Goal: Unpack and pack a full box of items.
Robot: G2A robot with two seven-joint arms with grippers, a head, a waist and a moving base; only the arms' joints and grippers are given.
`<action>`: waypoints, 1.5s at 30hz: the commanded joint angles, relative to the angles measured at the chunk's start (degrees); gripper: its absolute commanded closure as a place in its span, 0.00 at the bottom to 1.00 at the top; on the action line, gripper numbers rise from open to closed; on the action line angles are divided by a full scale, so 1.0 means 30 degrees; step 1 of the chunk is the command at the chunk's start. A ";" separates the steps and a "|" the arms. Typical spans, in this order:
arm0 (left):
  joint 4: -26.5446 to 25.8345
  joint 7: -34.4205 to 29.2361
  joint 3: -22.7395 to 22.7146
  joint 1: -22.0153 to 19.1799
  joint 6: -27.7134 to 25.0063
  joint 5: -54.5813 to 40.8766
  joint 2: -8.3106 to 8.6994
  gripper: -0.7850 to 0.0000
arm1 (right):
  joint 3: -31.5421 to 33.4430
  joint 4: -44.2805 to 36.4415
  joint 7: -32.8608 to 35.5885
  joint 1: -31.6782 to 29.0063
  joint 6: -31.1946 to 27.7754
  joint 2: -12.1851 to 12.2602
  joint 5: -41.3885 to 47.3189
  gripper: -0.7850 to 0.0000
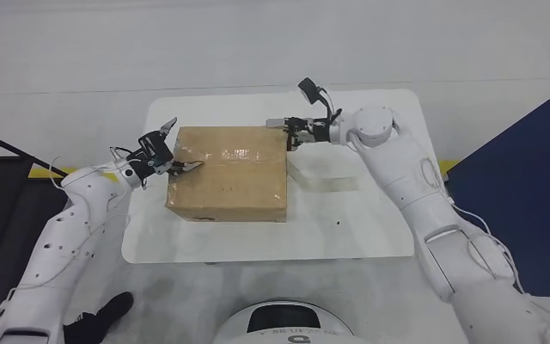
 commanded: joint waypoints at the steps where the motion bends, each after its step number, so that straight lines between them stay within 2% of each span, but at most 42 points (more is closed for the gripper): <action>1: -0.0063 -0.0159 -0.0089 0.0102 -0.0017 -0.0110 0.0013 0.00 | 0.0800 -0.0037 -0.0012 -0.0244 -0.1469 0.0302 0.0010 0.00; 3: -0.0099 -0.0371 -0.0163 0.0174 -0.0060 -0.0224 0.0022 0.00 | 0.1979 -0.0434 0.0201 -0.0852 -0.2767 0.0771 0.0081 0.00; 5: -0.0135 -0.0673 -0.0216 0.0177 -0.0151 -0.0342 0.0025 0.00 | 0.3033 -0.0804 0.0852 -0.1464 -0.3041 0.1236 -0.0028 0.00; 15: -0.0268 -0.1126 -0.0245 0.0066 -0.0387 -0.0485 0.0024 0.00 | 0.3033 -0.0804 0.0852 -0.1464 -0.3041 0.1236 -0.0028 0.00; 18: -0.0268 -0.1126 -0.0245 0.0066 -0.0387 -0.0485 0.0024 0.00 | 0.3462 -0.0884 -0.0626 -0.1856 -0.2932 0.1311 0.0199 0.00; 21: -0.0268 -0.1126 -0.0245 0.0066 -0.0387 -0.0485 0.0024 0.00 | 0.4564 -0.1319 -0.1304 -0.2906 -0.5127 0.1754 -0.0420 0.00; 23: -0.0268 -0.1126 -0.0245 0.0066 -0.0387 -0.0485 0.0024 0.00 | 0.5350 -0.2254 -0.0816 -0.4152 -0.8739 0.2231 -0.1944 0.00; 24: -0.0268 -0.1126 -0.0245 0.0066 -0.0387 -0.0485 0.0024 0.00 | 0.5984 -0.2355 -0.1465 -0.4879 -0.9978 0.2471 -0.2751 0.00; 26: -0.0268 -0.1126 -0.0245 0.0066 -0.0387 -0.0485 0.0024 0.00 | 0.6930 -0.2856 -0.2995 -0.6139 -1.1205 0.2816 -0.4441 0.00; 28: -0.0268 -0.1126 -0.0245 0.0066 -0.0387 -0.0485 0.0024 0.00 | 0.7709 -0.3374 -0.4265 -0.7148 -1.1385 0.3039 -0.5049 0.00; 40: -0.0268 -0.1126 -0.0245 0.0066 -0.0387 -0.0485 0.0024 0.00 | 0.7709 -0.3374 -0.4265 -0.7148 -1.1385 0.3039 -0.5049 0.00; 42: -0.0268 -0.1126 -0.0245 0.0066 -0.0387 -0.0485 0.0024 0.00 | 0.7150 -0.4594 -0.4302 -0.7300 -1.0907 0.3146 -0.8984 0.00; 43: -0.0268 -0.1126 -0.0245 0.0066 -0.0387 -0.0485 0.0024 0.00 | 0.7013 -0.5429 -0.5114 -0.7707 -1.0757 0.3189 -1.0874 0.00; 45: -0.0268 -0.1126 -0.0245 0.0066 -0.0387 -0.0485 0.0024 0.00 | 0.7266 -0.6850 -0.8035 -0.9134 -0.9168 0.3254 -1.3895 0.00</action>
